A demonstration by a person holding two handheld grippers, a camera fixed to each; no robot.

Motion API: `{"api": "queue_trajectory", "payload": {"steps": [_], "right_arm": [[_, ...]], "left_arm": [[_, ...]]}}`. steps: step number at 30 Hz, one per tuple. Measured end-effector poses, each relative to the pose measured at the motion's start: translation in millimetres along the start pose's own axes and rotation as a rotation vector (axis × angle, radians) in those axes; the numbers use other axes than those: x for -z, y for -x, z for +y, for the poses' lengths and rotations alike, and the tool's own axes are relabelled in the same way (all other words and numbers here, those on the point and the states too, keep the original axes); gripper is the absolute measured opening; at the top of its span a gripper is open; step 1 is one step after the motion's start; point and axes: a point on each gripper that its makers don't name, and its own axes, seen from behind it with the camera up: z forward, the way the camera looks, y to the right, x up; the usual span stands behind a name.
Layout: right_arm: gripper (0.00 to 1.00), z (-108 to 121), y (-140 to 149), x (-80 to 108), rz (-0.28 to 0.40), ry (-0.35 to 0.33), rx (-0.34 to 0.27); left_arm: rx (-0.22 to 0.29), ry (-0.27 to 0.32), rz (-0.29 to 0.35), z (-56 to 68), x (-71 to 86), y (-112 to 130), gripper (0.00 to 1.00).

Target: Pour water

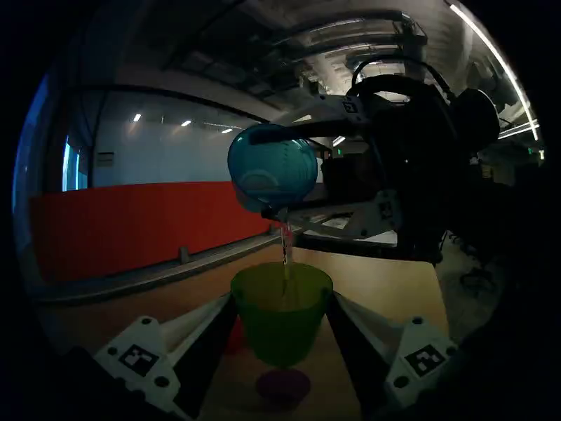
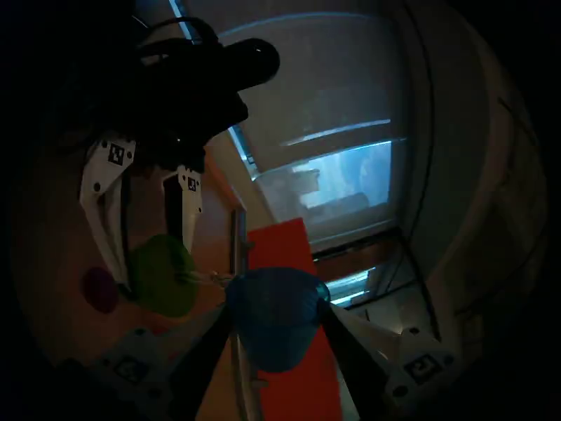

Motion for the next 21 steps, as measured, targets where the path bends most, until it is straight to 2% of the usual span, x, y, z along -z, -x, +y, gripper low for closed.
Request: {"api": "queue_trajectory", "payload": {"steps": [21], "right_arm": [[0.89, 8.3, 0.7, -0.1, -0.005, 0.02, 0.091]], "left_arm": [[-0.005, 0.008, -0.008, 2.6, -3.6, 1.7, 0.86]]}}
